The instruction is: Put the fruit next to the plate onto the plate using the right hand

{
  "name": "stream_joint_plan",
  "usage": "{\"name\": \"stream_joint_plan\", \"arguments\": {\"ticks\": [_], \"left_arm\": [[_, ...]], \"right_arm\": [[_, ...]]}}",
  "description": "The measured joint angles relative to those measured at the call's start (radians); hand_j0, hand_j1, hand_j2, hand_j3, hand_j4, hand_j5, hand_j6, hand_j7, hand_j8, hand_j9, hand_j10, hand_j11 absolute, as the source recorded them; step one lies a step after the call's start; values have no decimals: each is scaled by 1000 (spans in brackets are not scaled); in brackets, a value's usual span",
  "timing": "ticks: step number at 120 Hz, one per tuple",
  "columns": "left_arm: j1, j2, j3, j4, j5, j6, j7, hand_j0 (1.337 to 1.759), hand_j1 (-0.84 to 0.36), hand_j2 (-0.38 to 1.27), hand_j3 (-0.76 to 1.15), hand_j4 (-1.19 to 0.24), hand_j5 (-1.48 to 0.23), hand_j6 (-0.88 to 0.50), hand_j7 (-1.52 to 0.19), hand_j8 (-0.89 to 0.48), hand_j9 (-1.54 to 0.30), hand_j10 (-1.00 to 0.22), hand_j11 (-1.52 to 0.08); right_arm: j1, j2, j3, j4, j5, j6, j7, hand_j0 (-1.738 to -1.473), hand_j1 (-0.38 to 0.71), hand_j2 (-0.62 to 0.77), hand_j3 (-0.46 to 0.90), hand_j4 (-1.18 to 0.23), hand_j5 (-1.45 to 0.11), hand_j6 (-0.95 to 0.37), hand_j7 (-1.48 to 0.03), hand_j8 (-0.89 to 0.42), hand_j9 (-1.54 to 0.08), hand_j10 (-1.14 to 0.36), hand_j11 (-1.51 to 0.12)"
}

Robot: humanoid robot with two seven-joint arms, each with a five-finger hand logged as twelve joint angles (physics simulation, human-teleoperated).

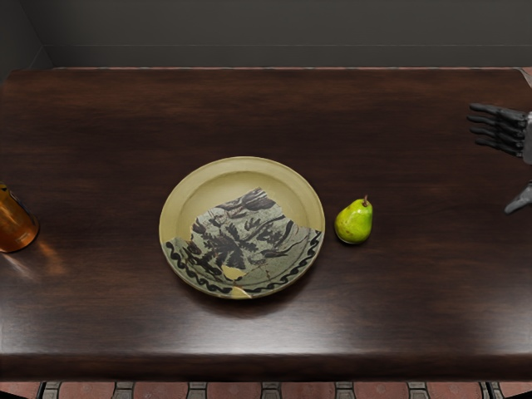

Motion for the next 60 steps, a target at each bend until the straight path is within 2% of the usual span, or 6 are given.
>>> {"name": "stream_joint_plan", "arguments": {"ticks": [15,25,41,60], "left_arm": [[0,0,0,0,0,0,0,1658,346,1,0,-2,-3,-2,-3,-2,-3,-2,-3],[0,0,0,0,0,0,0,1658,346,1,0,-2,-3,-2,-3,-2,-3,-2,-3],[0,0,0,0,0,0,0,1658,346,1,0,-2,-3,-2,-3,-2,-3,-2,-3],[0,0,0,0,0,0,0,1658,346,1,0,-2,-3,-2,-3,-2,-3,-2,-3]], "right_arm": [[-3,34,15,3,9,0,-71,-1658,-347,3,0,-7,-6,-8,-6,-8,-6,-7,-6],[-5,51,43,3,14,0,-99,-1658,-346,3,0,-8,-7,-9,-7,-8,-7,-7,-7],[-7,136,74,3,10,0,-115,-1658,-342,2,0,-11,-12,-12,-11,-11,-12,-10,-11],[-17,225,83,4,-7,0,-114,-1658,-334,0,0,-16,-19,-17,-19,-16,-19,-16,-19]]}}
